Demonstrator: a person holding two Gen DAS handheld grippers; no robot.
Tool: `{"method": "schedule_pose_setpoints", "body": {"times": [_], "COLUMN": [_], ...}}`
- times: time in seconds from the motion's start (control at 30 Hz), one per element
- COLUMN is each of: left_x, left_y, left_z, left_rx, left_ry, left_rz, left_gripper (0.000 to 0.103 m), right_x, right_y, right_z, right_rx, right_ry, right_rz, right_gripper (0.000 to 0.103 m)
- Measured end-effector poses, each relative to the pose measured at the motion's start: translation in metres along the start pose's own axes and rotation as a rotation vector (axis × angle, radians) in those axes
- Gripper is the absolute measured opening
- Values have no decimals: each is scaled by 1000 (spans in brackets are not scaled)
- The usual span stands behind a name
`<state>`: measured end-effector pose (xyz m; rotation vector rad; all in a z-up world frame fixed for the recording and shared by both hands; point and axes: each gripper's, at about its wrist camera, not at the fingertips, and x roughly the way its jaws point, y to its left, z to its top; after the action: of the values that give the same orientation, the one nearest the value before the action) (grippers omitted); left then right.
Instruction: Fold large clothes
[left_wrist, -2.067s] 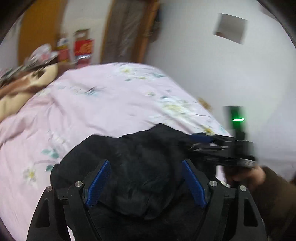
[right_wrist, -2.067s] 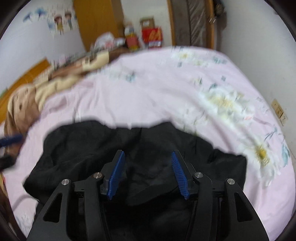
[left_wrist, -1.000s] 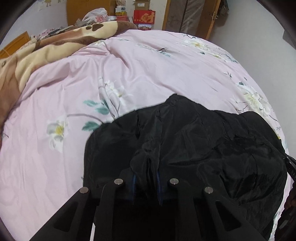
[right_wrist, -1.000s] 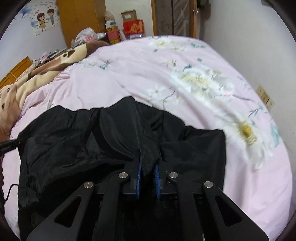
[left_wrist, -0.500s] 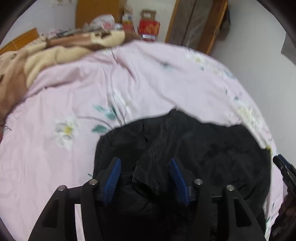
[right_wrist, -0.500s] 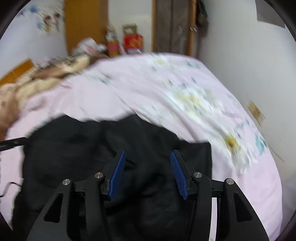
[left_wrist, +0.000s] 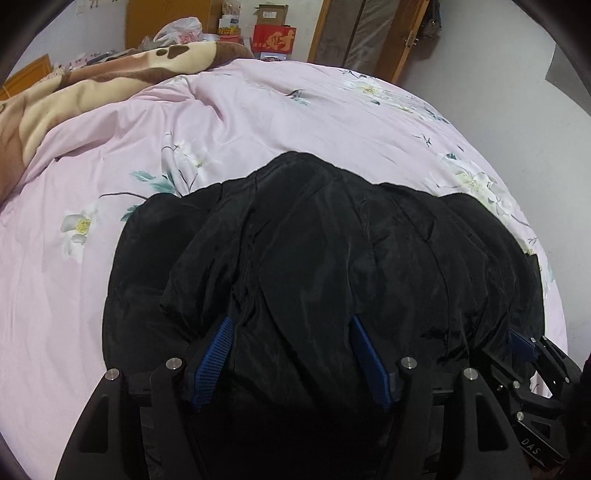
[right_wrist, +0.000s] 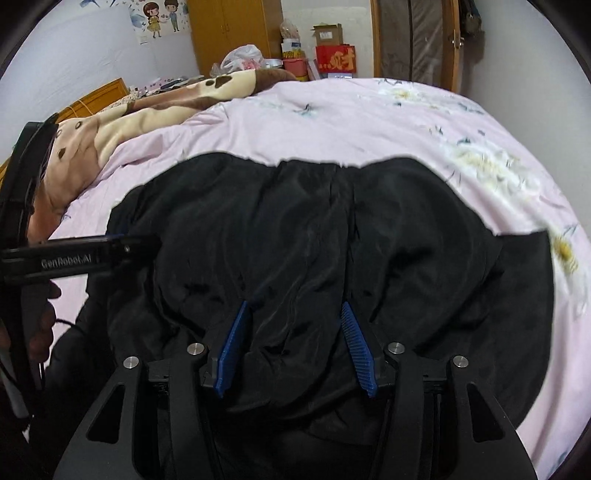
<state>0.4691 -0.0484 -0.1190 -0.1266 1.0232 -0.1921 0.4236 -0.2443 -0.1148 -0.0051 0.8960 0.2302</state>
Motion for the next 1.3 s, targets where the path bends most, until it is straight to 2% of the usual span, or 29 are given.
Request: {"method": "schedule_pose_setpoints", "body": {"times": [0.1, 0.27, 0.43, 0.6, 0.73, 0.8, 0.97, 1.1, 1.3], "left_x": [8, 18, 4, -14, -1, 5, 5, -16, -71], "left_y": [-5, -5, -11, -13, -7, 0, 1, -1, -1], "left_z": [-9, -25, -28, -45, -53, -54, -54, -55, -72], "left_rx": [44, 82, 87, 116, 61, 25, 36, 30, 36], "left_ry": [-13, -58, -46, -82, -35, -34, -29, -53, -107], "left_rz": [32, 44, 75, 103, 68, 62, 59, 64, 61], "left_gripper": [68, 69, 72, 72, 76, 81, 81, 80, 80], "right_x": [14, 23, 20, -23, 4, 14, 24, 15, -37], "right_y": [-4, 0, 1, 11, 15, 12, 13, 15, 21], "right_z": [-8, -17, -17, -18, -31, -32, -30, -28, -31], "right_rx": [-6, -30, 5, 81, 55, 58, 38, 64, 127], "right_ry": [18, 26, 45, -64, 37, 44, 61, 73, -5], "right_rz": [2, -21, -38, -36, -88, -86, -98, -98, -74], "right_gripper": [57, 58, 59, 60, 61, 62, 63, 63, 63]}}
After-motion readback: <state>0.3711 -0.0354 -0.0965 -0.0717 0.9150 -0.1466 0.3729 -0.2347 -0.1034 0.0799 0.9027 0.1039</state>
